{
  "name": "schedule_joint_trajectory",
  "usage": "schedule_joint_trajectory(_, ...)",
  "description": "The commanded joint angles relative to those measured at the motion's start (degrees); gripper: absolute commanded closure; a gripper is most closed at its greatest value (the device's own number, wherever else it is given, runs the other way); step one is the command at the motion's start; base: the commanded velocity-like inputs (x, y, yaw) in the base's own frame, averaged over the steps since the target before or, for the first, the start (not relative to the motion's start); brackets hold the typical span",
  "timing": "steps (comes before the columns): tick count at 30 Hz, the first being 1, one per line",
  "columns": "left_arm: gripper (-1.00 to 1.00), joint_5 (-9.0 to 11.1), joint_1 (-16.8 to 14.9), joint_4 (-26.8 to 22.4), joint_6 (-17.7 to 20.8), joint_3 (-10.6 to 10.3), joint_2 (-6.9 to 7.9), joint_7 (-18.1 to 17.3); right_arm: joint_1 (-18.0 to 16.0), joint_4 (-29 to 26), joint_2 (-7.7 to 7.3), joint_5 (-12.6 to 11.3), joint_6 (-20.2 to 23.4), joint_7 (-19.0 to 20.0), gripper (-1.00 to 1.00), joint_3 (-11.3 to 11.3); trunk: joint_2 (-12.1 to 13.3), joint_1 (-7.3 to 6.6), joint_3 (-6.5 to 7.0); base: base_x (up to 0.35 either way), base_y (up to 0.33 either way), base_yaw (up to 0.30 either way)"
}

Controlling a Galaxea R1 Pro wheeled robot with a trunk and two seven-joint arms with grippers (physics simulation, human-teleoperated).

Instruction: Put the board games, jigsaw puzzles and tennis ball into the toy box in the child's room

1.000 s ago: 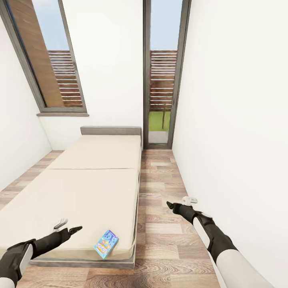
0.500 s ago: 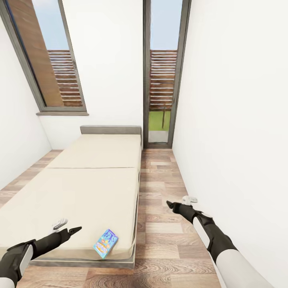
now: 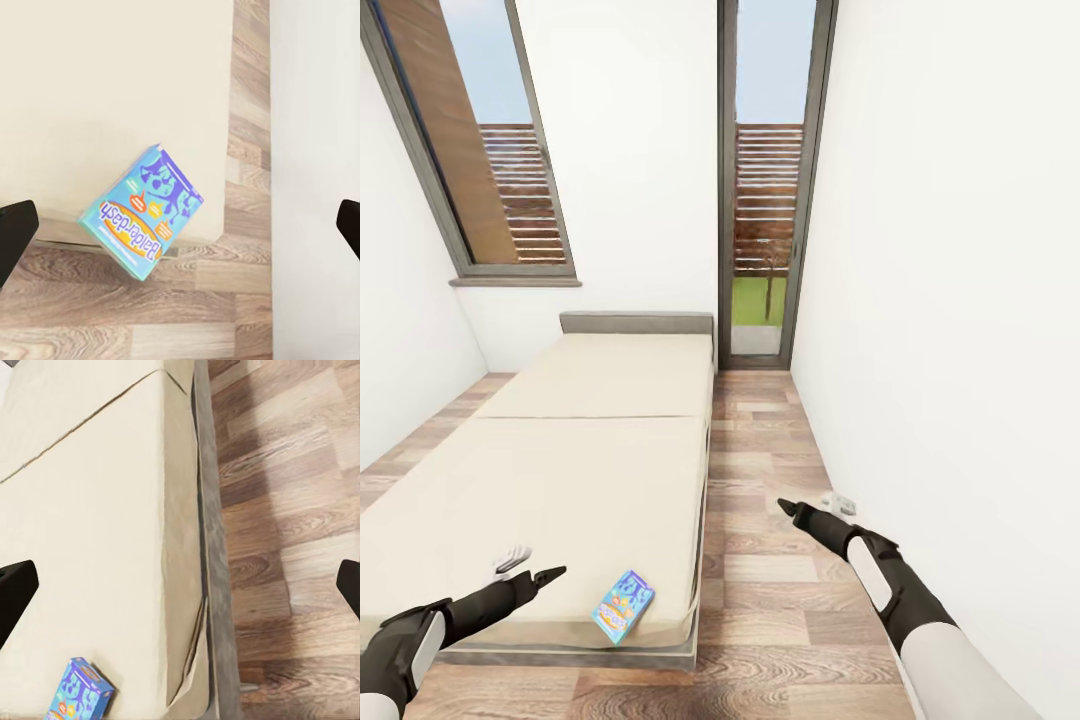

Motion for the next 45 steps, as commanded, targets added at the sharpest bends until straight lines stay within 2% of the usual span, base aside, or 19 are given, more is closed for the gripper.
schedule_joint_trajectory(1, -1.00, -0.12, -0.06, -0.03, 0.37, 0.29, -0.04, -0.30, -0.03, -0.10, -0.07, -0.92, 0.69, 0.14, -1.00, -0.35, -0.46, 0.23, -0.25, 0.000, 0.000, 0.000)
schedule_joint_trajectory(3, -1.00, -0.07, -0.06, -0.03, 0.19, 0.29, -0.05, -0.30, -0.03, -0.19, -0.26, -1.75, 1.27, 0.18, -1.00, -0.50, -1.26, 0.67, -0.61, 0.000, 0.000, 0.000)
schedule_joint_trajectory(9, -1.00, -0.05, -0.06, -0.03, 0.03, 0.24, -0.10, -0.30, -0.03, -0.20, -0.52, -2.30, 1.49, 0.19, -1.00, -0.65, -3.67, 1.99, -1.68, 0.000, 0.000, 0.000)
schedule_joint_trajectory(17, -1.00, -0.02, -0.06, -0.03, -0.10, 0.19, -0.14, -0.36, -0.03, -0.20, -0.04, -1.99, 1.13, 0.07, -1.00, -0.50, -6.88, 3.74, -3.12, 0.000, 0.000, 0.000)
schedule_joint_trajectory(28, -1.00, -0.13, -0.06, -0.03, -0.19, 0.04, -0.14, -0.38, -0.03, -0.27, -0.58, -1.97, 0.95, 0.52, -1.00, -0.67, -11.29, 6.16, -5.10, 0.000, 0.000, 0.000)
schedule_joint_trajectory(45, -1.00, 0.05, -0.06, -0.03, -0.17, 0.02, -0.33, -0.38, -0.03, -0.24, 0.02, -1.81, 0.94, 0.16, -1.00, -0.50, -18.11, 9.89, -8.12, 0.000, 0.000, 0.000)
